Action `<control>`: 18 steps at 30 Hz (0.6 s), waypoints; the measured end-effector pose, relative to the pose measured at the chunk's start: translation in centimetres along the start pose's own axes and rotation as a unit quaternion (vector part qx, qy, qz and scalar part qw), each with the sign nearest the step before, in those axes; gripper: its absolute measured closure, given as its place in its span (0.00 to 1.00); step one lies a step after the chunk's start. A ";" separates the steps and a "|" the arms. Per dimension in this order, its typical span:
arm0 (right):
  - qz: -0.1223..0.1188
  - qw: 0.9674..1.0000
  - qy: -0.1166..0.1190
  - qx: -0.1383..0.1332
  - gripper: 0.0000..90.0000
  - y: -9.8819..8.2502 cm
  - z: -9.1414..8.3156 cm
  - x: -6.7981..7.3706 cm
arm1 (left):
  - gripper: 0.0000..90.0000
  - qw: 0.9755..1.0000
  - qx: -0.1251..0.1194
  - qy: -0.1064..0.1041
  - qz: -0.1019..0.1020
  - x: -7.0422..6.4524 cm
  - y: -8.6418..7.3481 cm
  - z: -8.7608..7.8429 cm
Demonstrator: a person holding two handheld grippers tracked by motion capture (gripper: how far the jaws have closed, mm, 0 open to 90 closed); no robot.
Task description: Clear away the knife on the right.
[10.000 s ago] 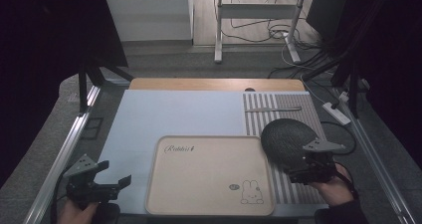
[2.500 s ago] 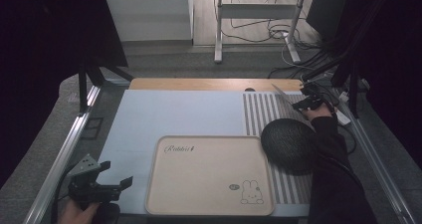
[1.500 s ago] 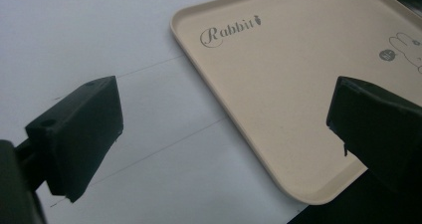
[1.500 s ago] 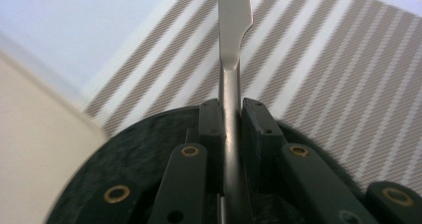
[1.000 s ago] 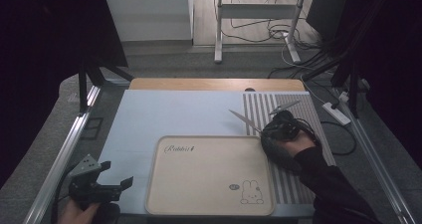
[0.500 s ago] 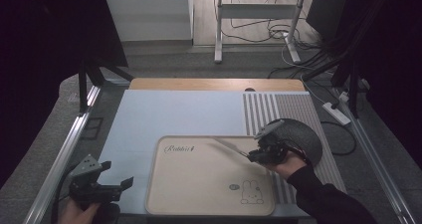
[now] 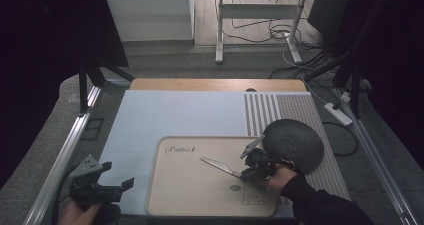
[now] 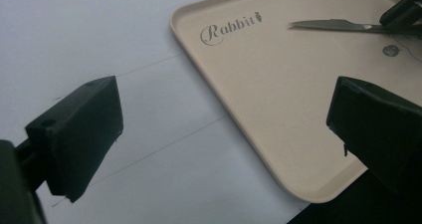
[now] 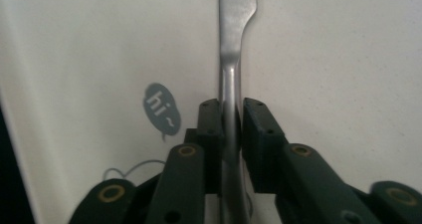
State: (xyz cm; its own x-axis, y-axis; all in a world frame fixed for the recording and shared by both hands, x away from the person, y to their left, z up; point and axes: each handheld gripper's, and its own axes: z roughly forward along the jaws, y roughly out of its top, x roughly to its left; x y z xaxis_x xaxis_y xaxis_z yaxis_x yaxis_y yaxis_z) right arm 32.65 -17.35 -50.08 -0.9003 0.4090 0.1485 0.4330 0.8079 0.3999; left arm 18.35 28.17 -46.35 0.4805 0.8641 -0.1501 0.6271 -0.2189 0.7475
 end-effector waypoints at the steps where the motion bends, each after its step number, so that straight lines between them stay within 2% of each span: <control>1: 0.007 1.000 0.008 -0.005 0.78 0.1 -0.3 -0.2 | 0.03 1.000 0.000 0.000 0.000 0.0 0.0 0.0; 3: 0.005 1.000 0.002 -0.021 0.79 0.6 -0.9 -0.4 | 0.03 1.000 0.002 0.001 0.000 0.0 0.0 0.0; 4: -0.001 1.000 -0.004 -0.026 0.85 0.9 -1.1 -0.4 | 0.03 1.000 0.002 0.000 0.000 0.0 0.0 0.0; 6: -0.020 0.999 0.001 -0.030 1.00 1.6 -1.2 -0.1 | 0.03 1.000 0.001 0.000 -0.002 0.1 0.0 0.0; 8: -0.044 0.999 0.007 -0.030 1.00 2.8 -0.9 0.5 | 0.03 1.000 0.001 0.000 -0.005 0.1 0.0 0.1; 11: -0.083 0.996 0.012 -0.019 1.00 4.9 0.9 1.7 | 0.03 1.000 0.002 0.000 -0.005 0.1 0.1 0.1; 14: -0.111 0.994 0.001 -0.002 1.00 6.4 3.0 2.3 | 0.03 1.000 0.001 -0.001 -0.005 0.1 0.0 0.1; 16: -0.119 0.993 -0.004 0.009 1.00 7.0 4.2 2.4 | 0.03 1.000 0.001 -0.001 -0.004 0.1 0.0 0.1; 18: -0.113 0.994 -0.007 0.005 1.00 7.3 4.3 2.1 | 0.03 1.000 0.000 -0.001 -0.003 0.1 0.0 0.0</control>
State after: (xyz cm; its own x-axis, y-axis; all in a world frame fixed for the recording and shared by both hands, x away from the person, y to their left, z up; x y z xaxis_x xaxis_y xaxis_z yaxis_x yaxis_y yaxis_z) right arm 34.07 -8.78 -50.70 -0.9738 0.2230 0.0437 0.2209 0.8838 0.4125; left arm 18.42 28.26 -46.40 0.4784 0.8642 -0.1558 0.6299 -0.2141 0.7466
